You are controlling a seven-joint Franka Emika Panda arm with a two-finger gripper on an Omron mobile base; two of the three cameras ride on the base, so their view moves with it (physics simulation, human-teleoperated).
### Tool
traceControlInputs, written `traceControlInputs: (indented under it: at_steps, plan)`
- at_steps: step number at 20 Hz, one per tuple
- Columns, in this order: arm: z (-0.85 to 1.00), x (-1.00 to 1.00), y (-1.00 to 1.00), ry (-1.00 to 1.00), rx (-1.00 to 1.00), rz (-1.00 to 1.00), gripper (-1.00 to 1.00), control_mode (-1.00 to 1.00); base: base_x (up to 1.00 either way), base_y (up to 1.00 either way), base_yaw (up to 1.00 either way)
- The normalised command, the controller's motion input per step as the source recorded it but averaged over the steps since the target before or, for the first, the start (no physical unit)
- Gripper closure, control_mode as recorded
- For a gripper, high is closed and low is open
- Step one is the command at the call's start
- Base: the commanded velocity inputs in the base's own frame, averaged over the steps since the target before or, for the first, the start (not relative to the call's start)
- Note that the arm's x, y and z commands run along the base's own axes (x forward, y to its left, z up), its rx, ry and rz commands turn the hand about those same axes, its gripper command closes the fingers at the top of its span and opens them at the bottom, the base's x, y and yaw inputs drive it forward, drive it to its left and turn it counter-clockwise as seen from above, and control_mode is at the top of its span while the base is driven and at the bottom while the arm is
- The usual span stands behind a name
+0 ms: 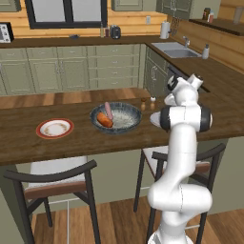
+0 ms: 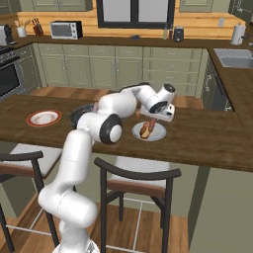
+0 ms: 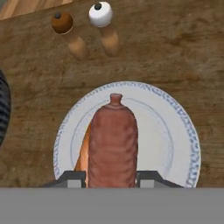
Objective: Place one bun and one sausage from the bowl on each plate.
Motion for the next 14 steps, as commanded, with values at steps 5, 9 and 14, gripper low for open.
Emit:
traceControlInputs:
  at_steps: [5,9,14]
  plan:
    - [-0.55,0.00,-0.11,0.00,0.00,0.00,1.00,-1.00,0.00,0.00,0.00]
    - [-0.21,0.14,-0.02,0.00,0.00,0.00,1.00,-1.00,0.00,0.00,0.00]
    - [0.00,0.35,-0.04,0.00,0.01,0.00,1.00,-1.00,0.00,0.00,0.00]
